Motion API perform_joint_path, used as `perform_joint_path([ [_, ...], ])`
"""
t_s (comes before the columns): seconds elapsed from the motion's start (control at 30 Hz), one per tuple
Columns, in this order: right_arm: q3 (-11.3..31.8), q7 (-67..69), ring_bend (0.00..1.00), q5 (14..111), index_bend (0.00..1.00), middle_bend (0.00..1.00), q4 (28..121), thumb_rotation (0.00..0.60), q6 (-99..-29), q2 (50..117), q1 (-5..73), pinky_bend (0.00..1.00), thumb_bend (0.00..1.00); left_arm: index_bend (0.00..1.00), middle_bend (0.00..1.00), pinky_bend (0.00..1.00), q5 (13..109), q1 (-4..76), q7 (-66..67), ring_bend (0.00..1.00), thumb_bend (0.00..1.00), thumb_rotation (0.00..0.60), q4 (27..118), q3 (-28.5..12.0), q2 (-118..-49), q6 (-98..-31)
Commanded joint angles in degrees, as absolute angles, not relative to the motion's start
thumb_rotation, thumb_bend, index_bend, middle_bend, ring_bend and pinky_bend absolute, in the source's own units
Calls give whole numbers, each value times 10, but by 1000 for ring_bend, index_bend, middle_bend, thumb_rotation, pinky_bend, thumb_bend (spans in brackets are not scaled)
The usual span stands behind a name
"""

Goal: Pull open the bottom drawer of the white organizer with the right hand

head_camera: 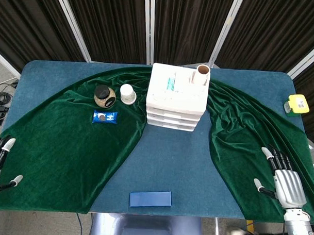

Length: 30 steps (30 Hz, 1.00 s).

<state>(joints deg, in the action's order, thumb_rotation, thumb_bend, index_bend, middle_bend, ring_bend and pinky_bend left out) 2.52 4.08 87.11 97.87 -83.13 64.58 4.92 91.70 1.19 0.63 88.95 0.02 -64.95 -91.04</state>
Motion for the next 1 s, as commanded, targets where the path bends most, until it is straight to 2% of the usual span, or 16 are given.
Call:
perform_joint_path([
  [0.03, 25, 41, 0, 871, 0, 0, 979, 600, -831, 646, 49, 0, 210, 0, 0, 0, 917, 12, 6, 0, 111, 600, 890, 0, -650, -910],
  [0.4, 22, 71, 0, 879, 0, 0, 993, 600, -822, 641, 55, 0, 210, 0, 0, 0, 917, 12, 3, 0, 111, 600, 889, -1, -649, -912],
  [0.47, 22, 87, 11, 882, 1, 2, 1001, 600, -816, 640, 59, 68, 210, 0, 0, 0, 916, 12, 1, 0, 111, 600, 888, -2, -649, -912],
  [0.5, 24, 98, 63, 882, 8, 33, 1007, 600, -812, 640, 62, 172, 210, 0, 0, 0, 915, 12, 1, 0, 111, 600, 888, -3, -649, -912],
  [0.53, 27, 107, 162, 882, 23, 111, 1013, 600, -809, 641, 66, 319, 211, 0, 0, 0, 914, 13, 0, 0, 111, 600, 888, -3, -649, -911],
  [0.57, 30, 121, 250, 882, 33, 183, 1021, 600, -803, 643, 72, 412, 212, 0, 0, 0, 914, 13, 0, 0, 111, 600, 888, -3, -648, -911],
  [0.63, 38, 148, 507, 876, 54, 422, 1038, 600, -786, 645, 85, 613, 219, 0, 0, 0, 915, 13, -1, 0, 112, 600, 888, -3, -648, -911],
  [0.73, 52, 189, 699, 854, 67, 613, 1069, 600, -742, 649, 113, 741, 229, 0, 0, 0, 915, 13, -3, 0, 111, 600, 888, -4, -648, -914],
  [0.83, 66, 211, 789, 826, 70, 716, 1096, 600, -697, 660, 141, 805, 256, 0, 0, 0, 914, 11, -8, 0, 111, 600, 888, -5, -646, -917],
  [1.0, 92, 222, 890, 750, 67, 828, 1132, 600, -614, 696, 192, 844, 336, 0, 0, 0, 914, 11, -18, 0, 111, 600, 887, -5, -644, -917],
])
